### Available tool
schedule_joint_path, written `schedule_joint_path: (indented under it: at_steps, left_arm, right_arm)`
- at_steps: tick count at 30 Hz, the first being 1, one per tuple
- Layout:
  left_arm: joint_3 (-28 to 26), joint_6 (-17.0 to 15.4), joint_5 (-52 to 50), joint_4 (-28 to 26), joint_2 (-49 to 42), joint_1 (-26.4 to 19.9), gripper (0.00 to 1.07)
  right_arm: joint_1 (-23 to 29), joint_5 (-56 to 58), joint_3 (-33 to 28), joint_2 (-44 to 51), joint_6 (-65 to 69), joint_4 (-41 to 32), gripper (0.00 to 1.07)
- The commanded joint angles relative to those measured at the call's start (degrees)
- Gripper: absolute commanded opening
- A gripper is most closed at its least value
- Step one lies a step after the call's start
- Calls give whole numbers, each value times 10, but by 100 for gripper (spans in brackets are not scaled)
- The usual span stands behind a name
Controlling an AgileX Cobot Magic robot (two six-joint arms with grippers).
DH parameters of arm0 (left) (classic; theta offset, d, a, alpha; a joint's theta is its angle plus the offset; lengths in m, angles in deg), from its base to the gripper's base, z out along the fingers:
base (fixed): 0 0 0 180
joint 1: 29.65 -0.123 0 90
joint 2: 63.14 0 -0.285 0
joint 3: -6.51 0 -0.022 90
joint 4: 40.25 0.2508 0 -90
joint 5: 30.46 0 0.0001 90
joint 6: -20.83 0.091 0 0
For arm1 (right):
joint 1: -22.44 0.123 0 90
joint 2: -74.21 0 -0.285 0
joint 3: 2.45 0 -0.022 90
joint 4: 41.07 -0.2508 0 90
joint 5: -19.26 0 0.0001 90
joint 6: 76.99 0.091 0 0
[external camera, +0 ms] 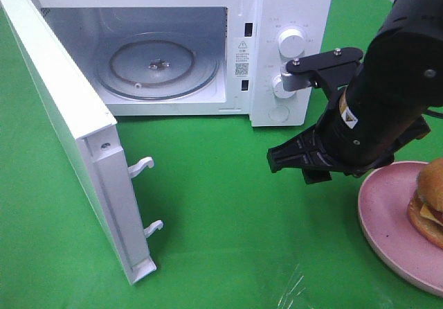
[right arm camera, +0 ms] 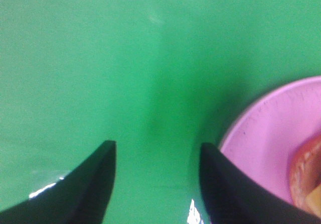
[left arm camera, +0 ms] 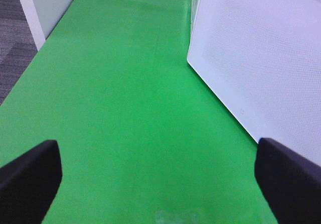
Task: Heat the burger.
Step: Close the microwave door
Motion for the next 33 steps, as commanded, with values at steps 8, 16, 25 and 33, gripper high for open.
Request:
schedule_joint_path:
  at_steps: [8, 16, 25, 33]
  left_arm:
    - [1, -1, -2, -3, -3, -1, 96]
    - [1, -1, -2, -3, -3, -1, 96]
    - [1, -1, -2, -3, -3, -1, 96]
    - [1, -1, -2, -3, -3, -1, 96]
  right_arm:
    - [-2, -11, 3, 92, -117, -56, 83]
    - [-2, 23, 3, 154, -189, -83, 80]
    - [-2, 97, 3, 220, -254, -103, 79]
    - [-2, 154, 3, 290, -270, -104, 77]
